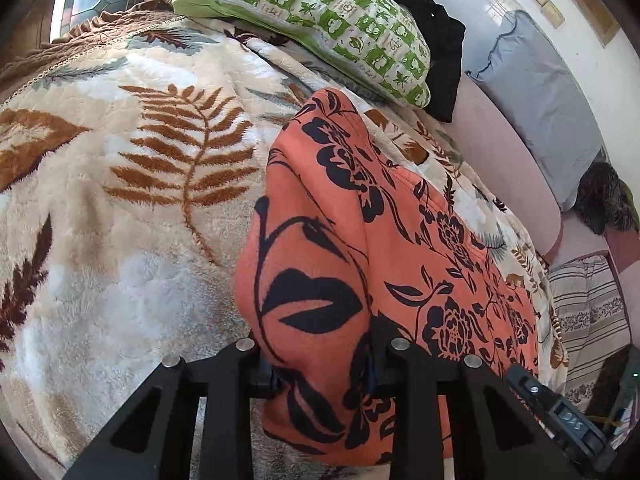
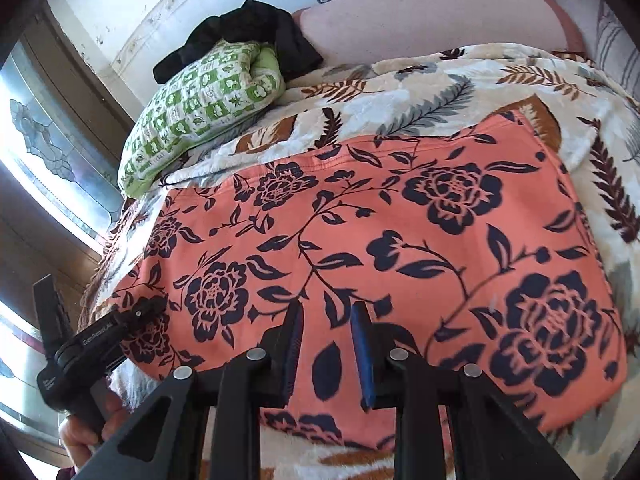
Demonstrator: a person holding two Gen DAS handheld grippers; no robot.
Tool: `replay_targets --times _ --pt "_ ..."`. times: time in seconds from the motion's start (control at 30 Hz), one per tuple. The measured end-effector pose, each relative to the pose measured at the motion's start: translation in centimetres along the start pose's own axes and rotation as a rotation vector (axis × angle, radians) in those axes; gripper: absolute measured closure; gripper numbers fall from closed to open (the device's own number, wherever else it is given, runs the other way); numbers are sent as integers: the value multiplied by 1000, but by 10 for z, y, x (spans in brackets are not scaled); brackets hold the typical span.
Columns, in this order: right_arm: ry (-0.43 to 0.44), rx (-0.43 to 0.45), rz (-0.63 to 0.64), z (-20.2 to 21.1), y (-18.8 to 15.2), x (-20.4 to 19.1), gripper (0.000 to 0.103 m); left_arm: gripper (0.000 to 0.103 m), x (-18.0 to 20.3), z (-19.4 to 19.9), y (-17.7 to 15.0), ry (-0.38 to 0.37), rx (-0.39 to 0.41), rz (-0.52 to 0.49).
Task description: Fold small clothes
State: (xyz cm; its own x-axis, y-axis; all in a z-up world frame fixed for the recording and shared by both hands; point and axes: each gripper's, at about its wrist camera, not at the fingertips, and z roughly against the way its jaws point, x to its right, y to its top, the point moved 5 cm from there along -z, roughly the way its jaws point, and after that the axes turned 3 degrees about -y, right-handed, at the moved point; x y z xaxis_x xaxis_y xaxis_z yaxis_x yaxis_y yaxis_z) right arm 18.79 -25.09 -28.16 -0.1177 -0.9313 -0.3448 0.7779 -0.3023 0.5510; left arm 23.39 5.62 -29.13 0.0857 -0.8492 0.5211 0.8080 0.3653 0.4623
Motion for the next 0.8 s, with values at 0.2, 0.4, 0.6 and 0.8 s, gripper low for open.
replay_targets --times 0.2,0.4,0.6,0.8 --pt "104 -117 -73 -36 -2 9 78 76 20 12 0 59 44 -113" --pt "236 -85 -270 -14 16 46 75 77 76 39 0 77 114 -316" --pt "319 -14 -373 20 42 86 74 77 154 29 -23 105 97 -532" --pt "496 -22 -511 30 50 126 28 75 222 -41 -79 166 -35 -763"
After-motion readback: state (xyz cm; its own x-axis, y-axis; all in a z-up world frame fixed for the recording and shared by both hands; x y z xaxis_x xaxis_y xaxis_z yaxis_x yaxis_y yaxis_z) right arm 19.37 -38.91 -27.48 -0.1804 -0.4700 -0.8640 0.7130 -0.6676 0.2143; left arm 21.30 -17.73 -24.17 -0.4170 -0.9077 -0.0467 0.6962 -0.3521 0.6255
